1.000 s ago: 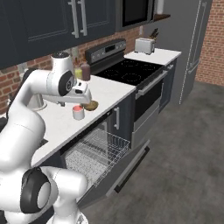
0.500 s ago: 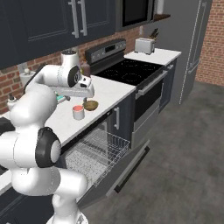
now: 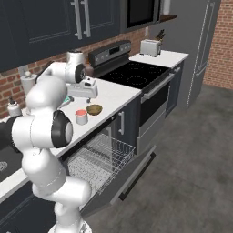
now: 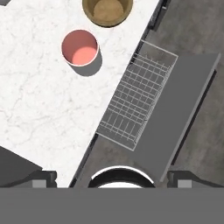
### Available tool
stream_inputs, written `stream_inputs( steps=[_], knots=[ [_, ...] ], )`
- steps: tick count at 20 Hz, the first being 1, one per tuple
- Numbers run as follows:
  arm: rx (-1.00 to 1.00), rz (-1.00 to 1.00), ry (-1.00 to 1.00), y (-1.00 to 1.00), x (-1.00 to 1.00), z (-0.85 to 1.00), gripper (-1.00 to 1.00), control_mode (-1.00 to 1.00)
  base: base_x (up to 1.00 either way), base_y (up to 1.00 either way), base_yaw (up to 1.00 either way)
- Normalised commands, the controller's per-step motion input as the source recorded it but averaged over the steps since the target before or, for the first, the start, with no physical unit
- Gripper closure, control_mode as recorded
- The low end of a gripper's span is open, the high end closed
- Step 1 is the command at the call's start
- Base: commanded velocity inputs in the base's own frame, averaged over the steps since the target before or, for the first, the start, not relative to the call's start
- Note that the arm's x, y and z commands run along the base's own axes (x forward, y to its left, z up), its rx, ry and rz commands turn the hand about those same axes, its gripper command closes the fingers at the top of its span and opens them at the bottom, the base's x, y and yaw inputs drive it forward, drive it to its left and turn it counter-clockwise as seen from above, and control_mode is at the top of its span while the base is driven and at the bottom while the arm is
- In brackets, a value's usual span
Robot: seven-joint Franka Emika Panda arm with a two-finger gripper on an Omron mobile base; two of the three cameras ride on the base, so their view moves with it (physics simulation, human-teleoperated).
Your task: Pick up the cup and bowl from the counter, place them in the dishwasher, and close the dishwasher door.
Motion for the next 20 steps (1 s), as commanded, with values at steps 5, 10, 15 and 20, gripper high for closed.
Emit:
stream_inputs(
  steps=[5,10,15,20],
  knots=[
    [0.0,-0.03,0.16,0.35,0.68,-0.25,-1.0,-1.0,0.0,0.0,0.0],
    [0.01,0.0,0.28,0.07,0.83,-0.29,-1.0,-1.0,0.0,0.0,0.0],
    [0.06,0.0,-0.04,0.0,0.5,-0.42,-1.0,-1.0,0.0,0.0,0.0],
    [0.03,0.0,-0.15,0.0,0.31,-0.51,-1.0,-1.0,0.0,0.0,0.0]
  ],
)
